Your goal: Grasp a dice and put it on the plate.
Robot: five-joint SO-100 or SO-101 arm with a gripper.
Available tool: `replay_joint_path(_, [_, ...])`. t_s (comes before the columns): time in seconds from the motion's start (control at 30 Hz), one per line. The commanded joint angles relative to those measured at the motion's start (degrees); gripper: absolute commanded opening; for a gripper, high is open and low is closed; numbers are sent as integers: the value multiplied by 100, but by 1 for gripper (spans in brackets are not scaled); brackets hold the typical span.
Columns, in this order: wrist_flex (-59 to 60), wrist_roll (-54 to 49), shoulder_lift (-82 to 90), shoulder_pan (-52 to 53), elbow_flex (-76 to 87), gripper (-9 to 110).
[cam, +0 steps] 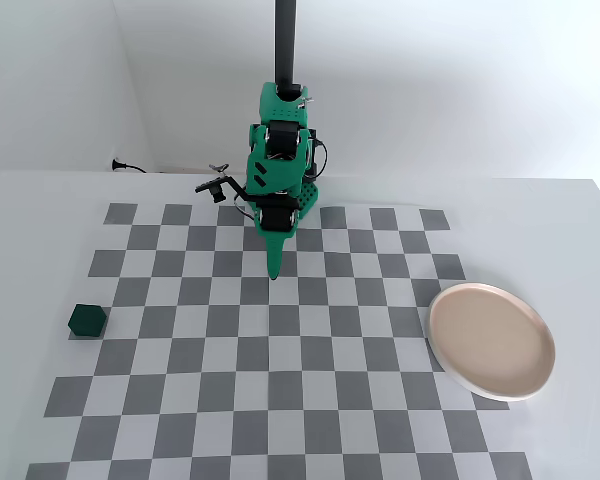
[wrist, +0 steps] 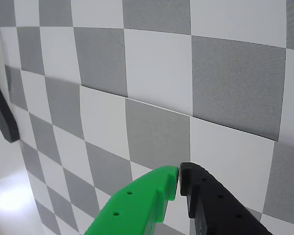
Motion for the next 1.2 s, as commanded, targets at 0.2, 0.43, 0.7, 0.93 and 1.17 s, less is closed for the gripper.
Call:
replay_joint_path(0.2, [-105, -26, 35, 0, -79, -4])
replay_joint_path(0.43, [-105, -26, 35, 0, -79, -4])
replay_joint_path(0.7, [-70, -457, 35, -396, -79, -4])
replay_joint_path(0.93, [-659, -1213, 35, -554, 132, -4])
replay_joint_path(1.17, [-580, -3999, 35, -606, 132, -4])
